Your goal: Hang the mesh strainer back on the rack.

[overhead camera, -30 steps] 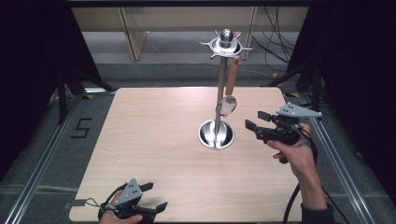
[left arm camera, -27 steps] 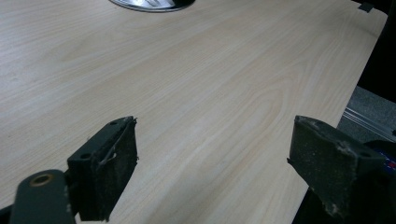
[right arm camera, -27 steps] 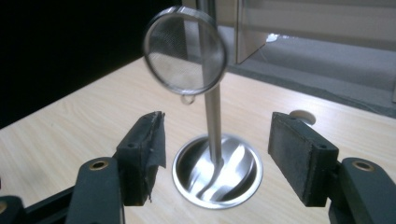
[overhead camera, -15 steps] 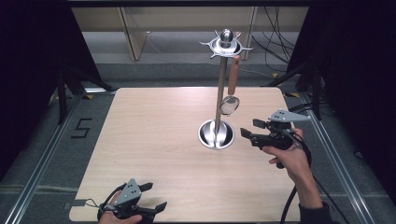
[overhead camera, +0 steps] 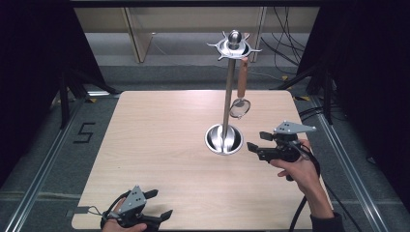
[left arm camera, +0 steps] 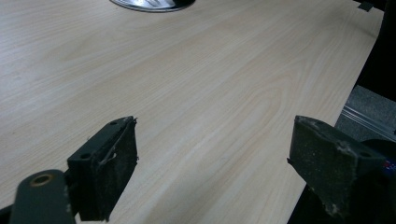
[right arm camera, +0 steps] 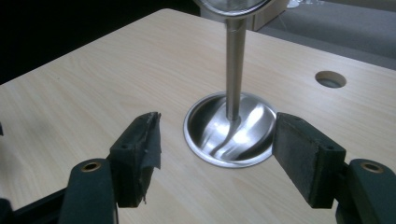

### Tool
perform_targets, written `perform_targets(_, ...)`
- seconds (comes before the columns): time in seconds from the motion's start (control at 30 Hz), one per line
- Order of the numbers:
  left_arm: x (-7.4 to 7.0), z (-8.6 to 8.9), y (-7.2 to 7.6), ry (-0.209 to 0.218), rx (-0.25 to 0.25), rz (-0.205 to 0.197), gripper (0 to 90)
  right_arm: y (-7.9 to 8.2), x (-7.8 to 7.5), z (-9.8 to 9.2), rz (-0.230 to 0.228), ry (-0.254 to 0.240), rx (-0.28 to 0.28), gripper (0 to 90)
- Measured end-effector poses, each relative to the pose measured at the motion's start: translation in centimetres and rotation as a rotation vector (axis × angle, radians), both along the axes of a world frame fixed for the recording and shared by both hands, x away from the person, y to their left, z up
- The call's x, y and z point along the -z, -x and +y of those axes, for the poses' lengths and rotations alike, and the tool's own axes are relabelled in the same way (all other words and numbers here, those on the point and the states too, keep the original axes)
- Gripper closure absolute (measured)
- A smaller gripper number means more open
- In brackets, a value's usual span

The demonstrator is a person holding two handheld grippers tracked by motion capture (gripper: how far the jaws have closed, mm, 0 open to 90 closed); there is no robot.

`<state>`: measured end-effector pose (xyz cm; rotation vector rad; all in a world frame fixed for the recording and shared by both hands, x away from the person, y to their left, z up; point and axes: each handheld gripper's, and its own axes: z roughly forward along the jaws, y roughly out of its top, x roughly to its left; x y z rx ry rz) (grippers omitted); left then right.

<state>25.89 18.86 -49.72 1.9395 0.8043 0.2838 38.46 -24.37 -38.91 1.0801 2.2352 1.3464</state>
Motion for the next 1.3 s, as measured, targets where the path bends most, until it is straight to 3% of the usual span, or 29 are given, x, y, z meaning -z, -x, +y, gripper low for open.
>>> perform_targets(0.13,0.0,0.2,-0.2,-0.024,0.022,-0.028,14.7,0.1,0.4,0.2,0.012,-0.003,-0.007,31.1)
perform_targets(0.17,0.0,0.0,0.0,-0.007,0.007,0.003,14.7,0.0,0.5,0.1,-0.015,0.012,-0.026,30.7)
perform_targets(0.2,-0.1,0.0,0.0,-0.015,0.018,-0.008,14.8,0.3,0.6,0.3,0.017,0.005,-0.021,30.3)
perform_targets(0.27,0.0,0.0,-0.1,-0.018,0.027,-0.015,14.7,0.5,0.8,0.3,0.035,0.007,-0.021,29.4)
perform_targets(0.3,-0.1,0.0,-0.2,-0.024,0.031,-0.013,14.7,0.4,0.9,0.2,0.015,0.017,-0.024,29.2)
perform_targets(0.33,0.0,-0.1,-0.2,-0.016,0.029,-0.014,14.7,0.6,1.0,0.3,0.026,-0.002,-0.018,29.0)
perform_targets(0.43,0.0,-0.1,-0.2,-0.006,0.027,-0.014,14.7,0.8,1.4,0.2,0.043,0.004,-0.006,28.4)
perform_targets(0.5,-0.1,-0.1,-0.1,-0.009,0.025,-0.013,14.7,0.8,1.5,0.1,0.025,0.018,-0.009,28.3)
perform_targets(0.57,0.0,-0.1,-0.1,-0.009,0.024,-0.013,14.8,1.0,1.9,0.3,0.059,0.015,-0.014,28.1)
perform_targets(0.7,-0.1,-0.1,-0.1,-0.02,0.031,-0.017,14.7,1.3,2.3,0.4,0.057,0.028,-0.013,28.0)
perform_targets(0.73,0.0,-0.2,-0.1,-0.006,0.025,-0.014,14.8,1.2,2.4,0.4,0.049,0.036,-0.027,27.9)
perform_targets(0.8,0.0,-0.2,-0.1,-0.007,0.025,-0.014,14.7,1.4,2.5,0.5,0.066,0.028,-0.017,27.9)
perform_targets(0.87,0.0,-0.2,-0.1,-0.007,0.026,-0.014,14.8,1.3,2.7,0.5,0.035,0.04,-0.028,27.8)
perform_targets(0.9,-0.1,-0.1,-0.1,-0.015,0.029,-0.016,14.8,1.6,2.8,0.7,0.071,0.03,-0.027,27.8)
perform_targets(0.93,0.0,-0.2,-0.1,-0.006,0.025,-0.014,14.7,1.6,2.9,0.8,0.075,0.024,-0.037,27.9)
perform_targets(1.13,-0.1,0.0,0.0,-0.029,0.02,-0.006,14.7,1.9,3.4,1.2,0.065,0.013,-0.013,27.9)
perform_targets(1.17,-0.1,-0.1,0.0,-0.027,0.02,-0.005,14.8,1.9,3.5,1.1,0.053,0.023,-0.018,27.9)
perform_targets(1.2,0.0,-0.2,0.0,-0.005,0.017,0.002,14.8,2.1,3.7,1.3,0.081,0.006,-0.008,27.9)
perform_targets(1.23,0.0,-0.2,0.0,-0.008,0.018,0.003,14.8,1.9,3.9,1.2,0.053,0.009,-0.027,27.9)
perform_targets(1.3,0.0,-0.2,0.0,-0.002,0.02,0.001,14.8,2.2,3.9,1.3,0.08,0.007,-0.009,27.9)
